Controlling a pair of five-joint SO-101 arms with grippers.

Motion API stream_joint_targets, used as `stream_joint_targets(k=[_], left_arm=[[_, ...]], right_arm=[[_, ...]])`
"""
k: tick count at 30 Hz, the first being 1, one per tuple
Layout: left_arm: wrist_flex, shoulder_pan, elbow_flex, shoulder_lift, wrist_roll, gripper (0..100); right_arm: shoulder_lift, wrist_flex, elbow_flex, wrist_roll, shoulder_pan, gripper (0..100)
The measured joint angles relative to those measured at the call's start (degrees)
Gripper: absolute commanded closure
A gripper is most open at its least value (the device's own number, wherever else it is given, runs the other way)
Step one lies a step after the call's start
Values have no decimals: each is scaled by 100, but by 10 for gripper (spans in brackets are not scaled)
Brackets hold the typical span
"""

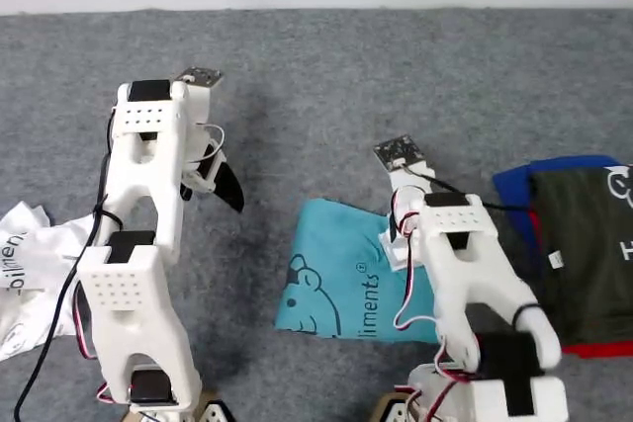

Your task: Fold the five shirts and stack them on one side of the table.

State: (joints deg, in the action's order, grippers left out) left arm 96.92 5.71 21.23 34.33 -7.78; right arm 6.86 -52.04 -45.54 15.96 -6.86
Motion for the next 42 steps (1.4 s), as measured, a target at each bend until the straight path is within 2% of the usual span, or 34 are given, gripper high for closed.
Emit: stream_joint_targets(k=[5,11,27,33,42], left_arm=[[44,0,0,0,-9,677],[44,0,0,0,0,677],[44,0,0,0,0,677],[44,0,0,0,9,677],[44,0,0,0,9,677]], right_arm=[[-440,440,105,18,-237,819],[-519,475,176,290,-316,995],[-325,554,765,360,-246,989],[686,554,1011,220,607,989],[2215,-220,1011,193,1565,989]])
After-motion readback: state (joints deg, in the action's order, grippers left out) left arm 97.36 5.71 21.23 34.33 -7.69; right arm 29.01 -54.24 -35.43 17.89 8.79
